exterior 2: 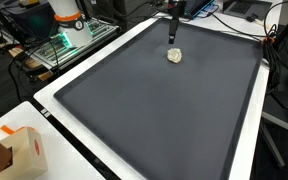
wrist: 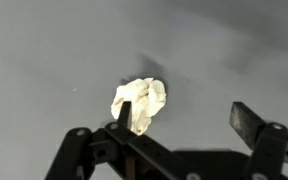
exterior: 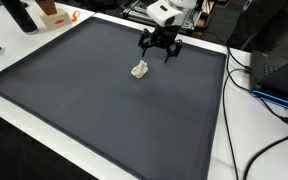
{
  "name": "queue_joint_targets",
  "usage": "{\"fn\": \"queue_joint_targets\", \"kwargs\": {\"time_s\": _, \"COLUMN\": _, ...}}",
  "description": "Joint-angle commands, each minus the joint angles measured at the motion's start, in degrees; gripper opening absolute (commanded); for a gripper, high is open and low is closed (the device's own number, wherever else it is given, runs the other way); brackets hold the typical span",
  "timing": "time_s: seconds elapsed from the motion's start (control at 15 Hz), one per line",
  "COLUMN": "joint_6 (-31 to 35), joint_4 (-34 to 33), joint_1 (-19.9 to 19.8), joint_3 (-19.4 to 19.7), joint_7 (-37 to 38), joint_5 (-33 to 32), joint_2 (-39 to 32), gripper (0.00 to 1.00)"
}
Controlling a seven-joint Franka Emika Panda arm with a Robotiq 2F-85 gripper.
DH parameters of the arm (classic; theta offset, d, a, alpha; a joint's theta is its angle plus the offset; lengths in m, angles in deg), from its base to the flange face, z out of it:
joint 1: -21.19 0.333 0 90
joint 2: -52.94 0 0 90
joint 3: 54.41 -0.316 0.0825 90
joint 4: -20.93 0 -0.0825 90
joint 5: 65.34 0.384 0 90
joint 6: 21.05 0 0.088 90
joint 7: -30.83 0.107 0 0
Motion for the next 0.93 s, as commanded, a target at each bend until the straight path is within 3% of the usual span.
{"fn": "queue_joint_targets", "kwargs": {"time_s": 0.0, "joint_6": 1.72, "joint_4": 2.53, "joint_1": -1.84, "joint_3": -0.97, "joint_7": 0.91, "joint_5": 5.0, "joint_2": 2.35, "gripper": 1.0}}
{"fn": "queue_joint_targets", "kwargs": {"time_s": 0.4, "joint_6": 2.25, "joint_4": 2.95, "joint_1": -4.17, "joint_3": -2.09, "joint_7": -2.19, "joint_5": 14.83, "joint_2": 4.13, "gripper": 1.0}}
{"fn": "queue_joint_targets", "kwargs": {"time_s": 0.6, "joint_6": 2.49, "joint_4": 3.15, "joint_1": -7.35, "joint_3": -4.57, "joint_7": -15.56, "joint_5": 20.88, "joint_2": 5.65, "gripper": 1.0}}
{"fn": "queue_joint_targets", "kwargs": {"time_s": 0.87, "joint_6": -2.22, "joint_4": 1.72, "joint_1": -12.17, "joint_3": -9.2, "joint_7": -32.76, "joint_5": 27.34, "joint_2": 7.18, "gripper": 1.0}}
